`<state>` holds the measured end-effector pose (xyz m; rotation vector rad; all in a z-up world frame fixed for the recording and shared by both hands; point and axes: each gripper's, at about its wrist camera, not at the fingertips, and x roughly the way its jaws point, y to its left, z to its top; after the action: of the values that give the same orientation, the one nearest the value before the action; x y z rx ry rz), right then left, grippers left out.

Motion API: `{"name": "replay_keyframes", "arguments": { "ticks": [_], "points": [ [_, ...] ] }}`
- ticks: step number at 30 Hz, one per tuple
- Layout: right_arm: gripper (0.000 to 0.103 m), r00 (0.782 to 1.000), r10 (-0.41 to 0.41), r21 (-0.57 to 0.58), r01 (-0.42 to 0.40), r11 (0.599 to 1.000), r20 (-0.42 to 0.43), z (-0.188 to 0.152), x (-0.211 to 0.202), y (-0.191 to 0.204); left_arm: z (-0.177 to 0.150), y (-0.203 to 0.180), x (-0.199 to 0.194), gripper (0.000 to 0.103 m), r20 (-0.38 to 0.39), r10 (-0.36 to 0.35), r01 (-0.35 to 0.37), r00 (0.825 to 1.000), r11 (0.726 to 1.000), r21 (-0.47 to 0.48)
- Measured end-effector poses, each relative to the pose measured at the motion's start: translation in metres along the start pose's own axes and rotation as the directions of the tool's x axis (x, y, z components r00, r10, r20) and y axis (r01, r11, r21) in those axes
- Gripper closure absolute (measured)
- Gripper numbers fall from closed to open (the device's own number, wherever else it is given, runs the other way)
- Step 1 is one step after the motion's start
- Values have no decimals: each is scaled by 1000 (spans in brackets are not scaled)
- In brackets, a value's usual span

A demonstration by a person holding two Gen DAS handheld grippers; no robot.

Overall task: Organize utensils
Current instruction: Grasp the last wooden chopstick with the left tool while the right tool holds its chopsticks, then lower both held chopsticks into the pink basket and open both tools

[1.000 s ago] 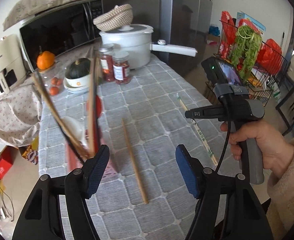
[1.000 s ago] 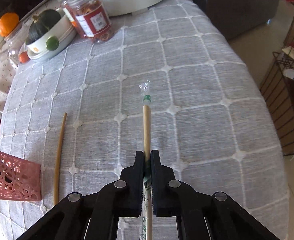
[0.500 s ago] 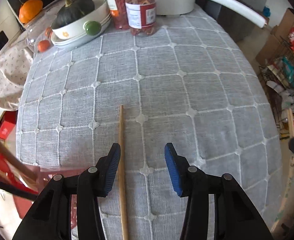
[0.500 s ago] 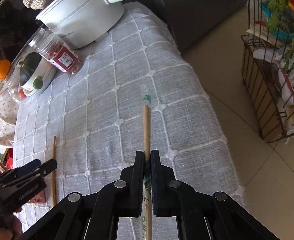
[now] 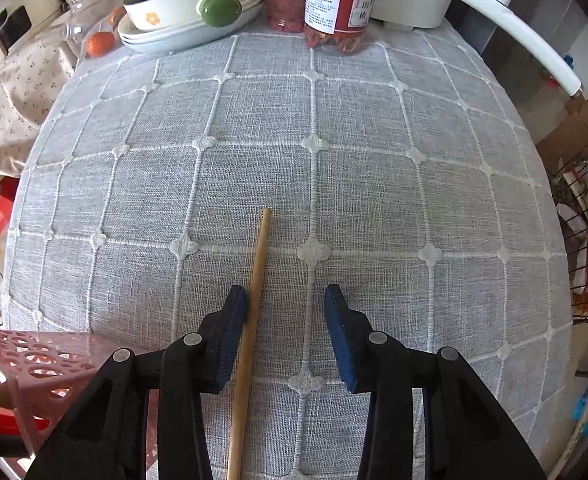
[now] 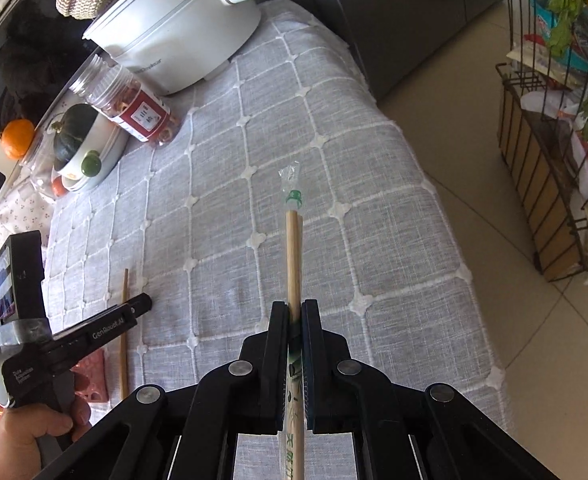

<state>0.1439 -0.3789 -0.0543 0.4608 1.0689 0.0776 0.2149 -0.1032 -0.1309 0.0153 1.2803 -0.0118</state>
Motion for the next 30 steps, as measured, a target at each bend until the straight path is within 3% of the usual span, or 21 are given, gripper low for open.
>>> {"name": "replay_keyframes", "arguments": {
  "ticks": [5,9,18,26,30],
  "points": [
    [99,1000,10,-9,-10,1000,5,-3,-4,7,-14,-13,-7,94,10,6,-6,1000,997,77],
    [99,1000,8,-47,-7,999,20,-8,-11,19,-26,-21,-14,97,8,18,-19,1000,990,137],
    [99,995,25,-147,-11,989,94,-17,-39,53,-66,-34,-70,97,82,-92,69,992,966,251],
    [99,986,73,-211,-40,977,149,-28,-60,81,-99,-17,-149,97,232,-205,116,951,932,344],
    [99,980,96,-241,-52,969,175,-32,-67,95,-109,8,-181,97,302,-260,154,917,930,334]
  ]
}}
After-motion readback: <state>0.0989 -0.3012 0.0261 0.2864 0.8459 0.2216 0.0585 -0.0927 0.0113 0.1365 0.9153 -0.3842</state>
